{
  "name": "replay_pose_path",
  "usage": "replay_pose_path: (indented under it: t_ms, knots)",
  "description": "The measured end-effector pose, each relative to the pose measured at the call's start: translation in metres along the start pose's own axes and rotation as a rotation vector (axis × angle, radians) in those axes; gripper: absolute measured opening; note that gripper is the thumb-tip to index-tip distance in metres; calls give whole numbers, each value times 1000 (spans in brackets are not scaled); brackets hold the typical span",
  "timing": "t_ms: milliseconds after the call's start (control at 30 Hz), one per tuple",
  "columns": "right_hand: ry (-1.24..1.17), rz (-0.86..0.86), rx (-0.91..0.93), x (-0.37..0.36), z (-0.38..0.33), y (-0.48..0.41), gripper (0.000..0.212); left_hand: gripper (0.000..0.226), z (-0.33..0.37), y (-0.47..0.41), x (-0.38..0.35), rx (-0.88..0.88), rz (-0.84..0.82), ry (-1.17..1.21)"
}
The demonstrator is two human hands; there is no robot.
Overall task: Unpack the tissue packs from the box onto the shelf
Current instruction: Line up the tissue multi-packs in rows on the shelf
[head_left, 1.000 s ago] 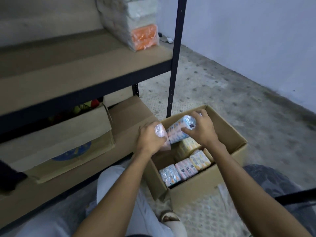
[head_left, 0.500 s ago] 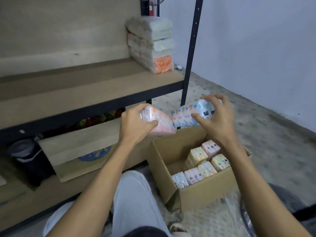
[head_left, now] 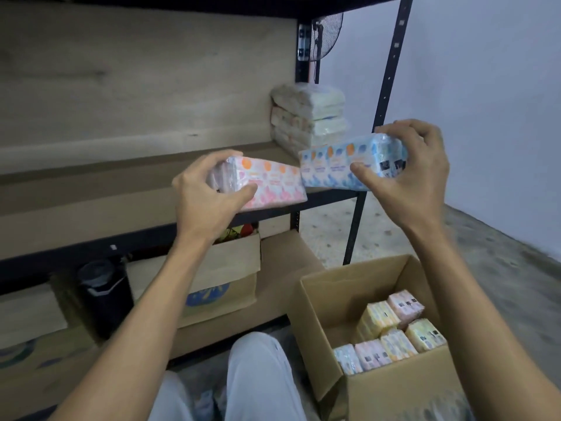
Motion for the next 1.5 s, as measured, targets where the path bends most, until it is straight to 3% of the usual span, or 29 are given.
replay_pose_path:
  t_ms: [267,800,1200,1400,1500]
  knots:
    - [-110,-27,36,-47,-19,-13,50,42,-28,-5,44,18,151,-35]
    - [-197,-256,-12,-189,9,6,52,45,-106,-10,67,-81,41,-198]
    - [-56,-507,-32,-230,46,-18,60,48,-167,-11,68,22,-214,-376]
    - [325,-464,12,-236,49,-30,63,58,-177,-23,71,54,-292,-723]
    - [410,-476,52,-244,33,-34,66,66,-171,-29,69,65,-269,-743]
Point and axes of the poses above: each hand's wrist, its own y-axis away from the middle knuckle, its own x-axis out of the back of the hand, z = x × y, the point moved 7 cm from there along -y, towards the middle knuckle, and after that the axes turned 12 degrees about -x, right-handed, at the moved point
